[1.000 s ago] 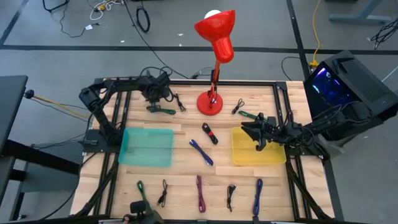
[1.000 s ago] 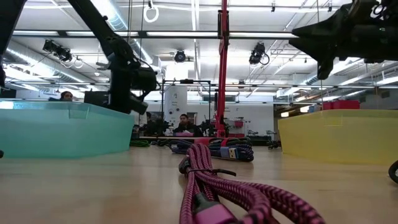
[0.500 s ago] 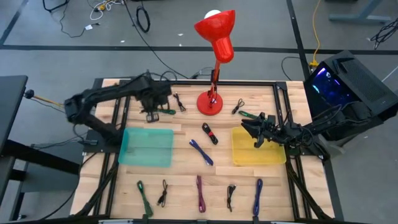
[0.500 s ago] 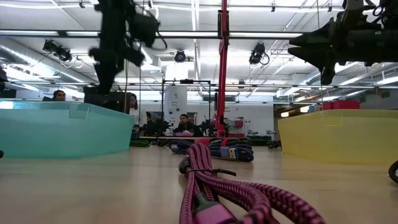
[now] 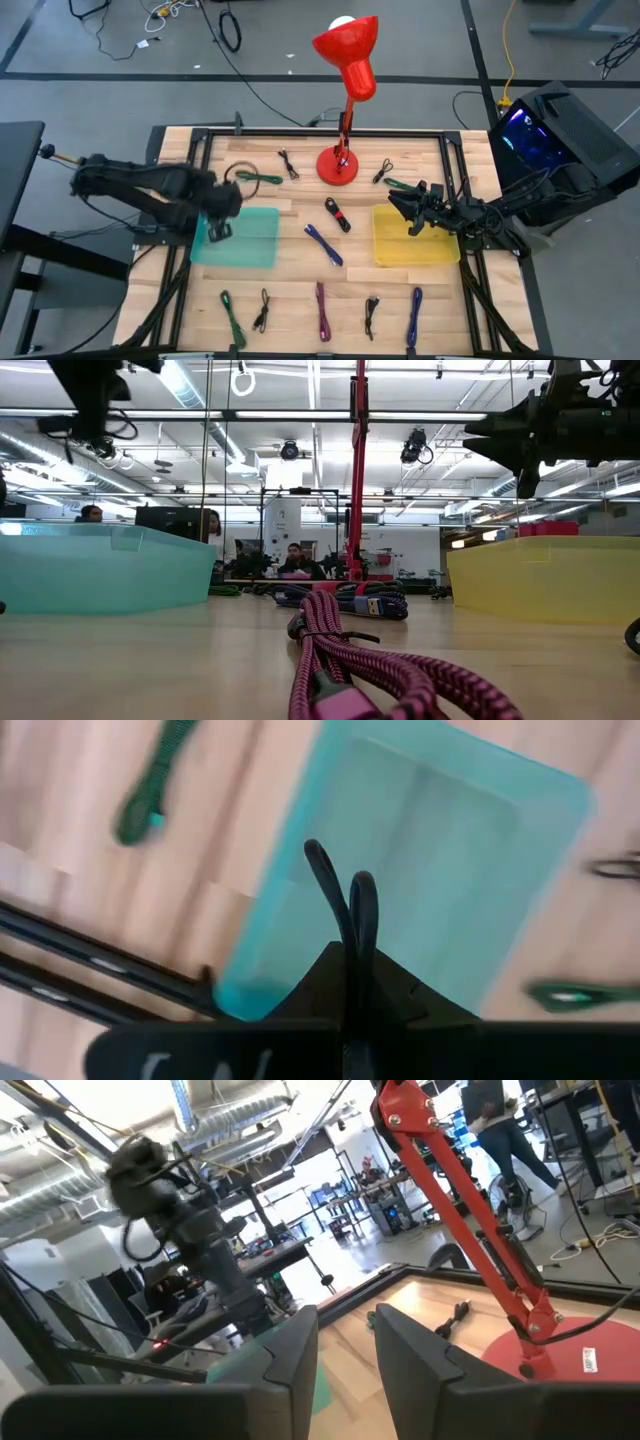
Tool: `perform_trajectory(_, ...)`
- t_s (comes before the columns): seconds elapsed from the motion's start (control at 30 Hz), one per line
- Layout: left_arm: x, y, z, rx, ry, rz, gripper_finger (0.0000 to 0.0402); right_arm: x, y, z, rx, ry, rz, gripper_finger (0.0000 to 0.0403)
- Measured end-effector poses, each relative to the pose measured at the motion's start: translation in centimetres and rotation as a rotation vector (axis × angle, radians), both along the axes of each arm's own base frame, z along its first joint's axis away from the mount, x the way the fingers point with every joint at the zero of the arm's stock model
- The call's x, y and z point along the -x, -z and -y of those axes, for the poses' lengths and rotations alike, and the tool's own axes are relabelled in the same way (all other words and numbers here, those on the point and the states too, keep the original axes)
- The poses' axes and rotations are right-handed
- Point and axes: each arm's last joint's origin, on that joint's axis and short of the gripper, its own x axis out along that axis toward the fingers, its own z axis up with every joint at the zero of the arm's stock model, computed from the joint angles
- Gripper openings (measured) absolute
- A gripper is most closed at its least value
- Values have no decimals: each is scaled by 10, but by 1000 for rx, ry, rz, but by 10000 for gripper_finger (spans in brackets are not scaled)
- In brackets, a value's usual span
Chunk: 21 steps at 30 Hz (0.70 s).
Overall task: Pick & Place USB Port
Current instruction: Put the black charger cable into the green bin
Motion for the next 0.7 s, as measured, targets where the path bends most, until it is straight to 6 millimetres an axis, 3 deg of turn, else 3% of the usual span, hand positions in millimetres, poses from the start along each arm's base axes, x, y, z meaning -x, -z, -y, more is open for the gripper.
perform_trajectory(0.17, 2, 9, 37, 21, -35, 35, 13, 0, 0, 0, 1, -7, 0, 107)
perform_trajectory(0.33, 2, 46, 74, 36, 1, 14, 13, 0, 0, 0, 2, -9, 0, 107)
perform_trajectory(0.53, 8, 87, 85, -23, -47, -74, 24, 0, 0, 0, 2, -9, 0, 107)
perform_trajectory(0.7, 7, 104, 88, 20, -48, -65, 44, 0, 0, 0, 2, -9, -1, 107)
